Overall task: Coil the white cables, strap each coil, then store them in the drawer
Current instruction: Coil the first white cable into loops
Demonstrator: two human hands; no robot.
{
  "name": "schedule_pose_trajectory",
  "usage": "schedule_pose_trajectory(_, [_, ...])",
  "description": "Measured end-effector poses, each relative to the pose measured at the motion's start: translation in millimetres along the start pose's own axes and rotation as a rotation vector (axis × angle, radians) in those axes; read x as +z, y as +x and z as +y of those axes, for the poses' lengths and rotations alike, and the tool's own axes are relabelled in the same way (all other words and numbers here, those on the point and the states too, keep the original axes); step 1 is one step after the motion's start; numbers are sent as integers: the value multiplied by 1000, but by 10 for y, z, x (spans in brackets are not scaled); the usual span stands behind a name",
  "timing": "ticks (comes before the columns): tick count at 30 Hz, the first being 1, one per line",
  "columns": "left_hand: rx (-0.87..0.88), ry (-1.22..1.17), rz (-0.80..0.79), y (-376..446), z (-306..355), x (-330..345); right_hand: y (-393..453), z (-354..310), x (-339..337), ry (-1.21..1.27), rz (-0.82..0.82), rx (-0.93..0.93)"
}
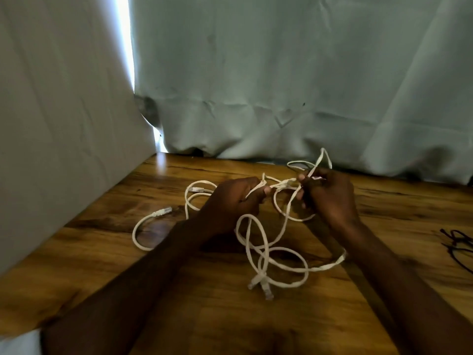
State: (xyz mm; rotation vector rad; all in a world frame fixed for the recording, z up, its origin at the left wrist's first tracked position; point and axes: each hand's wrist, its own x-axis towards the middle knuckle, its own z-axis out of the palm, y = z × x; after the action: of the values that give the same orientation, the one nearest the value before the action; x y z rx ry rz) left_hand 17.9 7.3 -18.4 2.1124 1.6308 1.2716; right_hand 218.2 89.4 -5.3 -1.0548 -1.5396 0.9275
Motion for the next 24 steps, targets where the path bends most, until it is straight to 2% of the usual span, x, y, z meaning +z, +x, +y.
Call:
schedule_pose_trajectory(2, [8,48,57,11,-27,36,-39,-51,28,287,-175,255])
schedule_pose_trajectory(3, [17,82,74,12,-42,58,-58,-77,47,350,-222,328])
schedule_pose_trajectory(4, [19,109,82,11,-59,75,-65,-82,72,337,-221,317])
schedule_pose_trajectory(6, [5,127,99,20,-110,90,-85,-100,85,37,-185,60])
schedule_pose_trajectory(7, [-2,128,119,25,-132,93,-104,-124,84,-123,-238,-84])
schedule_pose_trajectory(8, [-3,127,141,26,-146,95,-118,-132,82,-214,-365,-163])
schedule_pose_trajectory(11, [-7,150,163,18,-167,83,-230,-158,108,-429,-819,-250])
schedule_pose_trajectory(13, [-25,155,150,8,-179,65,-222,-128,127,-474,-919,-313])
schedule_pose_trajectory(15, [-28,129,143,18,-200,46,-178,-128,103,-438,-962,-298])
schedule_pose_trajectory(18, [-15,109,64,36,-220,29,-129,-84,58,-491,-892,-346])
schedule_pose_trajectory(21, [16,105,-34,43,-246,4,-78,17,82,-655,-541,-469])
schedule_pose_trajectory(24, [13,115,-100,41,-264,-2,-37,58,67,-774,-239,-482])
